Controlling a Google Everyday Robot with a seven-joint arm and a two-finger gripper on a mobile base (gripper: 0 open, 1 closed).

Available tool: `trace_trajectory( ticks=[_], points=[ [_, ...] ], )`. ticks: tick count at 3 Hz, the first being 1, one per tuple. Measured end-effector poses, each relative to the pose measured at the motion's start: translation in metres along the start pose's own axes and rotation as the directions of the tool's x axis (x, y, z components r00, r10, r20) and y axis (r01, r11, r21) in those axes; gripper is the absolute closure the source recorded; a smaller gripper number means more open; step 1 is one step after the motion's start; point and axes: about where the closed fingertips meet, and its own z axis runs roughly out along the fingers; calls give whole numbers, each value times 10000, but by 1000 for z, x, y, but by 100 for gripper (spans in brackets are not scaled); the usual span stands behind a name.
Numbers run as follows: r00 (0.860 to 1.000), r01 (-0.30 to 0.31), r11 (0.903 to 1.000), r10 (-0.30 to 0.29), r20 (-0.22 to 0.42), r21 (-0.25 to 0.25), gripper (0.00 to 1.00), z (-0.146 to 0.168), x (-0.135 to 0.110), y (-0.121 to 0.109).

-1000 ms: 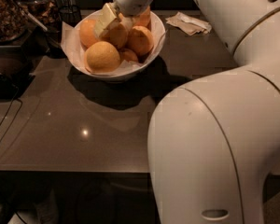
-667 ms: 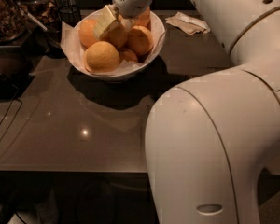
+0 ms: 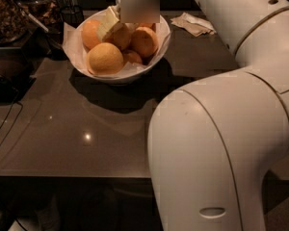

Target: Pick orange from white bowl

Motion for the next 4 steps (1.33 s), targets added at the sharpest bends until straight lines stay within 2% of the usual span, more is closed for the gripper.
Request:
trace_trajectory(
  ticks=[1,2,3,4],
  points=[
    [9991,-32,9975,61,418,-709,100,-9,-5,6],
    [9947,308,9876,-151,1021,-1539,100,-31,-19,25],
    [9829,940,9710,-554,1757,-2196,100,-57,-33,43],
    [9806,988,9698,-567,1876,-2232,100,-60,-36,45]
  ],
)
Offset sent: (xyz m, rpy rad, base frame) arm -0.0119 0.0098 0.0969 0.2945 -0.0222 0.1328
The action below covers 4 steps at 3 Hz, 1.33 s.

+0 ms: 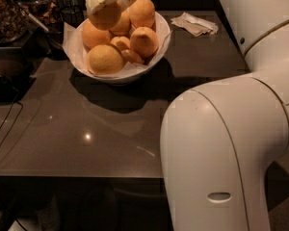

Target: Pick orange from white bowl

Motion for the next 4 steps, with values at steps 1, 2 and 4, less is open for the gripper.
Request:
trace_trajectory(
  ticks=[1,2,4],
  points=[
    [9994,-342,9993,341,78,115,100,-6,8,1],
    [9963,-842,9960,837,171,298,100,-16,24,7],
    [9956,-934,9956,933,79,113,100,-9,29,12]
  ],
)
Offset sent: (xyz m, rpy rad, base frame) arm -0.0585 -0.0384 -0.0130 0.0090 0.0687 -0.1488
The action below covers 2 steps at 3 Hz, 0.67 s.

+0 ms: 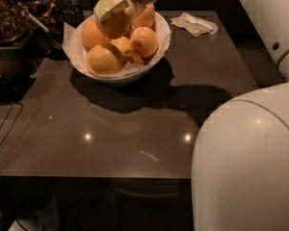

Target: Pick orange from white bowl

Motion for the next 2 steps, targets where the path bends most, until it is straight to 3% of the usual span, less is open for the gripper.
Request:
trace_trajectory(
  ticks=[2],
  points=[
    [9948,-349,9993,333,964,148,100,-26,20,39]
  ],
)
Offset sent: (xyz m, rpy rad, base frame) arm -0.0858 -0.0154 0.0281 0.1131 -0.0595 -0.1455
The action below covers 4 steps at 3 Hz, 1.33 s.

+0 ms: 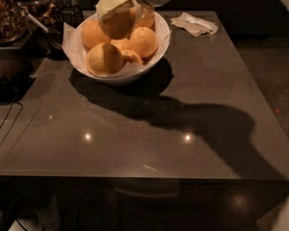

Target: Pick orange from white bowl

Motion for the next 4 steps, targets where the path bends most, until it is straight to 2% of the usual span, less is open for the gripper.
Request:
trace_trajectory(
  ticks=[2,3,4],
  points=[
    [9917,-553,9975,498,1188,433,100,-22,30,49],
    [9861,-1009,9924,904,1397,699,100,-30,46,59],
    [9859,-1048,9920,944,1383,700,100,-30,48,60]
  ],
)
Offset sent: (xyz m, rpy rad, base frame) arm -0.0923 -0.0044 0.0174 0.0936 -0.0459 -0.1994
